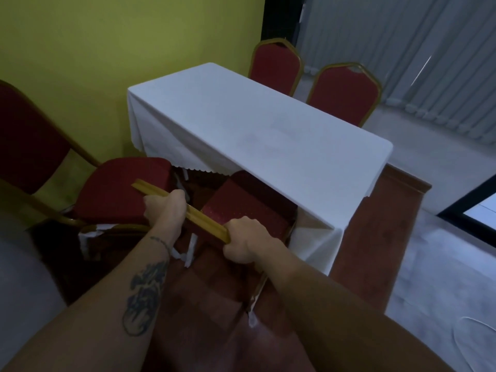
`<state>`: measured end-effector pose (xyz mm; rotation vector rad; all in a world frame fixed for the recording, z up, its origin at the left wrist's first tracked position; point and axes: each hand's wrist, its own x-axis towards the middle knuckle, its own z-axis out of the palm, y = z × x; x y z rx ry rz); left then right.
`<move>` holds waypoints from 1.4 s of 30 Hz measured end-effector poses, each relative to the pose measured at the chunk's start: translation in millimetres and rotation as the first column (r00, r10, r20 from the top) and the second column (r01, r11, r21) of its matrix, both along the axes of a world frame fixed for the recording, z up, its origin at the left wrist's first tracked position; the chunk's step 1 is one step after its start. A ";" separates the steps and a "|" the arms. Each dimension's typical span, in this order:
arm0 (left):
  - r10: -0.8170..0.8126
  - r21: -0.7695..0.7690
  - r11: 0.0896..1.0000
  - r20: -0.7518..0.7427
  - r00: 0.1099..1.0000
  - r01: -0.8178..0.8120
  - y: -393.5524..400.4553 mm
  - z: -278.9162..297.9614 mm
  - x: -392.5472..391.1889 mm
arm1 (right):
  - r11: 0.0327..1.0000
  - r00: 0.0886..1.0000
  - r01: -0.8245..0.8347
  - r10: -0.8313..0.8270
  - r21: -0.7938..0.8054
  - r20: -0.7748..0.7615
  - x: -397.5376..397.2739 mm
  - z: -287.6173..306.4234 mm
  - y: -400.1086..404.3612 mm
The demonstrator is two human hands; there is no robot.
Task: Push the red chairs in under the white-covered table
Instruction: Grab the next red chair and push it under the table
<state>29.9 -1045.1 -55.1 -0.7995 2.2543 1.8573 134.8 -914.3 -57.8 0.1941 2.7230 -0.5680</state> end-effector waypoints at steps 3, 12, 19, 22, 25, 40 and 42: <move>-0.011 -0.001 1.000 -0.009 1.000 0.011 4.9 0.8 -4.9 | 1.000 1.000 0.007 -0.007 -0.003 0.010 -6.2 1.1 5.4; -0.068 -0.017 0.998 -0.001 0.998 0.068 19.6 -1.2 -17.2 | 0.996 0.996 0.088 -0.088 -0.027 -0.003 -8.6 -0.7 18.8; -0.131 -0.059 0.989 0.020 0.991 0.132 15.3 -2.8 -16.5 | 0.992 0.993 0.117 -0.117 -0.037 -0.001 -7.0 -7.4 22.2; -0.233 -0.040 0.971 0.057 0.971 0.236 8.1 -7.7 -20.9 | 0.991 0.991 0.124 -0.121 -0.050 0.063 -7.9 -7.0 24.3; -0.316 -0.008 0.948 0.089 0.945 0.318 3.1 1.3 -24.6 | 0.990 0.987 0.127 -0.120 -0.064 0.109 -15.2 3.8 25.0; -0.235 -0.347 0.909 0.034 0.971 0.232 -57.8 50.6 -149.3 | 0.925 0.997 -0.009 -0.023 -0.381 -0.079 -163.7 52.9 11.0; -0.184 -0.333 0.927 0.003 0.983 0.175 -80.6 60.3 -164.3 | 0.928 0.996 -0.054 0.022 -0.369 -0.092 -194.0 56.6 4.3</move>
